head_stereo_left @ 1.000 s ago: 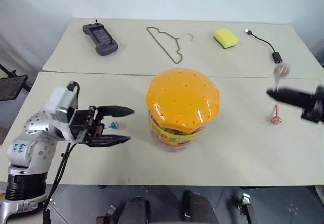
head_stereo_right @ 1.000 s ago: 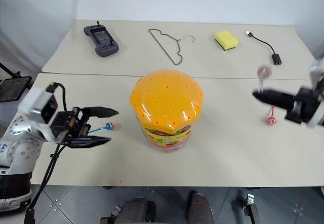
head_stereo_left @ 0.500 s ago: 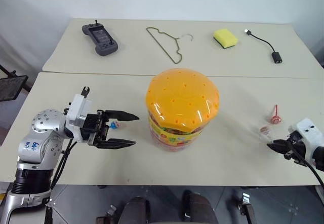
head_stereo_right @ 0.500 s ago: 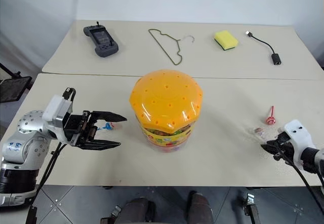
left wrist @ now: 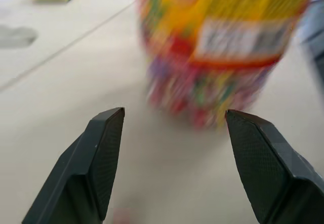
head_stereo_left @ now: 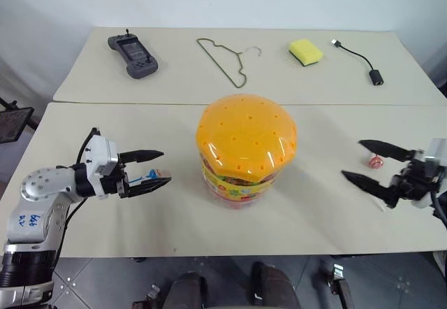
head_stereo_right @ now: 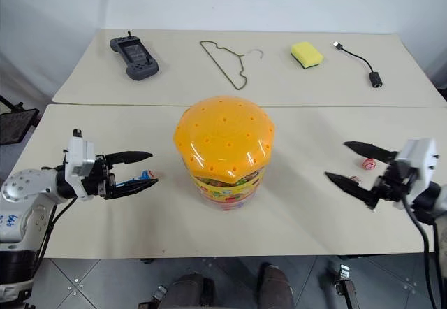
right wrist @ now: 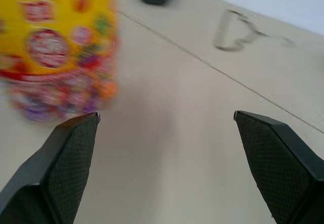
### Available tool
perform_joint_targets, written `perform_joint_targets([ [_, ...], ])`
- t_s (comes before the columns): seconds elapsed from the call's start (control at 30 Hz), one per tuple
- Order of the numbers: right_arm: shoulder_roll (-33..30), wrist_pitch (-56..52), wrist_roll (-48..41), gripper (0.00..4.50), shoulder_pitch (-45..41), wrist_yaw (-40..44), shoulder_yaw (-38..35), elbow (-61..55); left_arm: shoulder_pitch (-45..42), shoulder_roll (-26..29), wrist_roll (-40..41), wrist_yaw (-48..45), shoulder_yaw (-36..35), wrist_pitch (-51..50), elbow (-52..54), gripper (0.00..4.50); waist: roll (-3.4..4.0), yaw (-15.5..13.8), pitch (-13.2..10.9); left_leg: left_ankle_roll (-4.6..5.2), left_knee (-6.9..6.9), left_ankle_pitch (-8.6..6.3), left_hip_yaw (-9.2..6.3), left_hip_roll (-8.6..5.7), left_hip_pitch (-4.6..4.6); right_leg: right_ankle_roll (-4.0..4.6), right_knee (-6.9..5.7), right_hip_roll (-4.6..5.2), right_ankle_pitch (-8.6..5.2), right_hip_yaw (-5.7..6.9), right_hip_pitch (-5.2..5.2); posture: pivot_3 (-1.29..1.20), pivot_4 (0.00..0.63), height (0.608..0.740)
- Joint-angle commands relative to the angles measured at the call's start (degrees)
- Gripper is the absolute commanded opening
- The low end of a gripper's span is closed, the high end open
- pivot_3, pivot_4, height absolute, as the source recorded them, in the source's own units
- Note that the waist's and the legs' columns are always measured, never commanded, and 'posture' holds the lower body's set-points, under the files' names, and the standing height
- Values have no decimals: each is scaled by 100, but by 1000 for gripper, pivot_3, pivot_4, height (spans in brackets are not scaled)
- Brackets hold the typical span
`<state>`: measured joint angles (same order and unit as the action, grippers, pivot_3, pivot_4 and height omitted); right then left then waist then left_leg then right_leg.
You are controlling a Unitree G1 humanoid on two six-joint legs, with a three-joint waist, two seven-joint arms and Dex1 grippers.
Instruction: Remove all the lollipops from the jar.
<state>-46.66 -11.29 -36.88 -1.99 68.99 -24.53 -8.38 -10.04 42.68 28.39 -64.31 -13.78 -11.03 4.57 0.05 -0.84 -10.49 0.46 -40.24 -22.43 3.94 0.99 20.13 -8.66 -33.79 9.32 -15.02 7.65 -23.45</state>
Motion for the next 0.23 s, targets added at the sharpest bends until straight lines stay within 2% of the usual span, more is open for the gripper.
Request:
perform_joint_targets([
  [0.03,128,406,215,4477,-191,329,566,-222,203,-75,-168,485,-471,337,-95,3392,0,-26,0,0,-1,0,-1,0,0,0,0,0,0,1,0,0,150,740],
  [0.13,382,794,523,4477,-354,381,1052,-94,517,-136,-314,824,-748,521,-226,3392,0,-43,0,0,-3,0,-1,-2,1,0,1,2,0,0,1,0,150,740],
  [0.23,624,1116,726,4477,-441,308,1239,162,826,-150,-271,910,-919,638,-53,3392,0,-41,0,0,-3,0,-1,-2,1,0,-2,2,0,3,0,0,150,740],
])
